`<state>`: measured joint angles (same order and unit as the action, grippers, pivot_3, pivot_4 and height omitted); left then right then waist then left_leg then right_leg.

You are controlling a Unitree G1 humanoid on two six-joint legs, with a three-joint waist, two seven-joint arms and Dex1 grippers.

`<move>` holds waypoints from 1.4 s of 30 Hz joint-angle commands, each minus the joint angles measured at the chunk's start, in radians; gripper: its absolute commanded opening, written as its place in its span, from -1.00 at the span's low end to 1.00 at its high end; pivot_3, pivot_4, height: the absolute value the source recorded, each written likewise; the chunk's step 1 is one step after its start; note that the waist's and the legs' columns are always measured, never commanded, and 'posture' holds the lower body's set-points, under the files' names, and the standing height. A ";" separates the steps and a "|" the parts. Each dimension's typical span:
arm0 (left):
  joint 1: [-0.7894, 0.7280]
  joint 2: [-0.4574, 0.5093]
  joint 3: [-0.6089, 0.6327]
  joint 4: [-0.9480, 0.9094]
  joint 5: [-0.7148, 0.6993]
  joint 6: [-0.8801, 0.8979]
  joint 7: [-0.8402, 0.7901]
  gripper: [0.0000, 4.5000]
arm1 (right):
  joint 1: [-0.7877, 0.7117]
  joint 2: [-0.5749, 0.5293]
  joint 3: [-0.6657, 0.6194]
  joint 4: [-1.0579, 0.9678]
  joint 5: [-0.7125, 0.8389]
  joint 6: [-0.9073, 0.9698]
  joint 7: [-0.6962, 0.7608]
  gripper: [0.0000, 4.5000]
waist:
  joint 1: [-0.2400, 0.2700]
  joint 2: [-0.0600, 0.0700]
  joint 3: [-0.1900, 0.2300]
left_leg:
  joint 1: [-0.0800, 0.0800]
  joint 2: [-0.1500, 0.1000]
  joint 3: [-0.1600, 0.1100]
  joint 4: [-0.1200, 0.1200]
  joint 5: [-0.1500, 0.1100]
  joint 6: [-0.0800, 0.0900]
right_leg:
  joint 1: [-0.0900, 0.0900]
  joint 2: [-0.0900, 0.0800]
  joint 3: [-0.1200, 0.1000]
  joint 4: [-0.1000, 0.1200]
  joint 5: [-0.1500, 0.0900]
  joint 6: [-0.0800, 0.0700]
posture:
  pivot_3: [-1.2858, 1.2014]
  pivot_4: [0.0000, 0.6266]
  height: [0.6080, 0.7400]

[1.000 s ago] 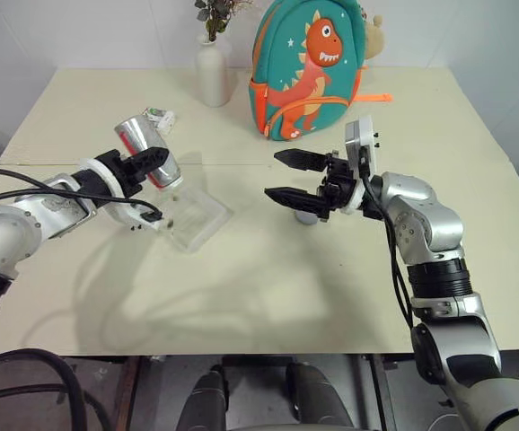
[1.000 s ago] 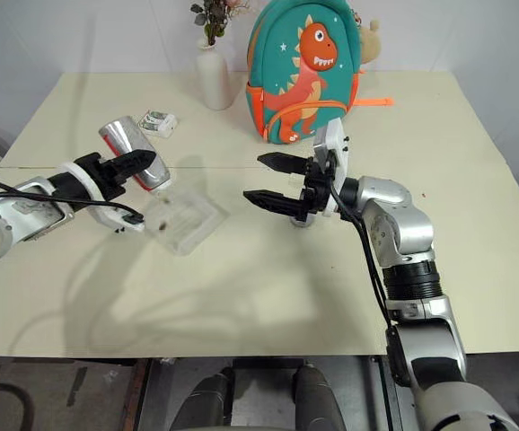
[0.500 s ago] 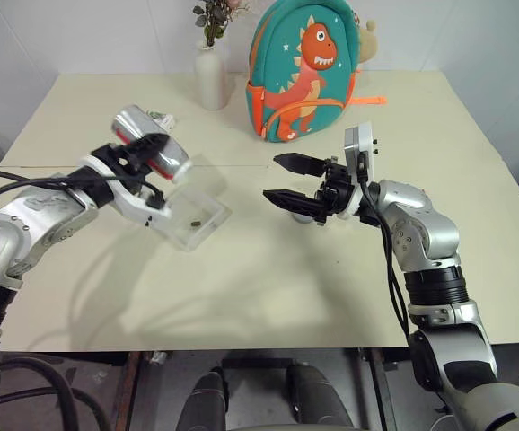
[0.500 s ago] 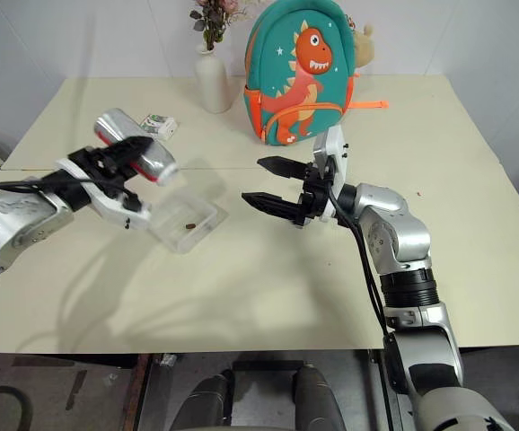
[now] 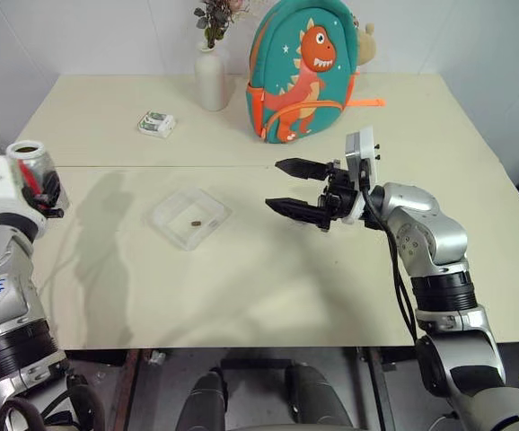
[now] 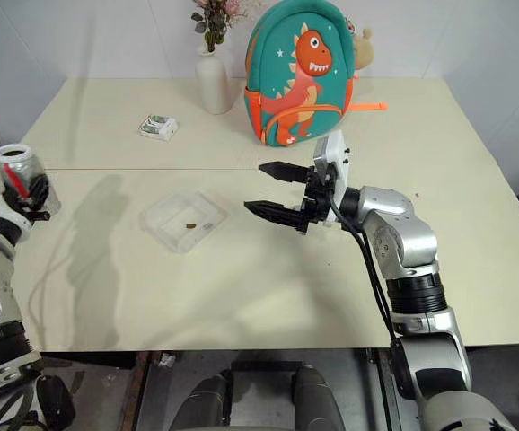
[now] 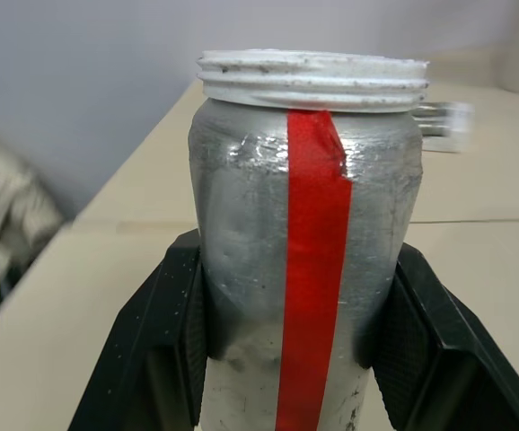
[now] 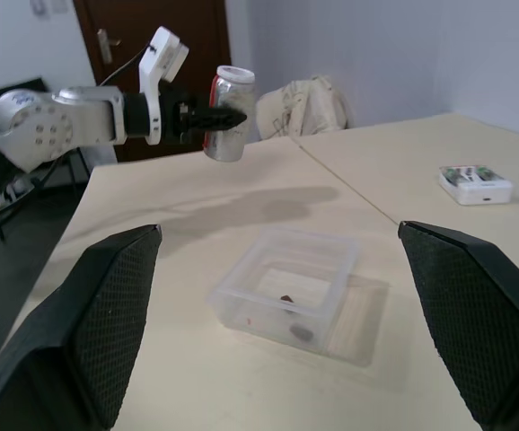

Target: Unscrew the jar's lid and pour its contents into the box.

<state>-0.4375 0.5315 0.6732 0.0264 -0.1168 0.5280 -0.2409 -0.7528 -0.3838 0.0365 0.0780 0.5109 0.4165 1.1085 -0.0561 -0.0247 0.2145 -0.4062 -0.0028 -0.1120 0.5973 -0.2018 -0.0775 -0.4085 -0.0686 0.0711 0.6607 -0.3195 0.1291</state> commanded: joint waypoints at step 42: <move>0.447 0.051 -0.024 0.013 -0.332 -0.383 -0.252 0.99 | -0.024 -0.054 0.044 0.041 -0.086 -0.116 0.129 1.00 | -0.003 0.000 0.000 | 0.000 0.001 0.001 -0.004 0.000 -0.002 | 0.000 0.000 0.001 -0.006 0.001 -0.001 | 0.03 -0.52 1.00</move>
<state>-0.0373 0.5617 0.6006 0.1440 -0.4208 0.1118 -0.4925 -0.7838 -0.4220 0.0930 0.1562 0.4168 0.3104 1.2241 -0.0594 -0.0250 0.2142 -0.4054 -0.0014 -0.1106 0.5927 -0.2024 -0.0803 -0.4081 -0.0690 0.0727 0.6544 -0.3190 0.1280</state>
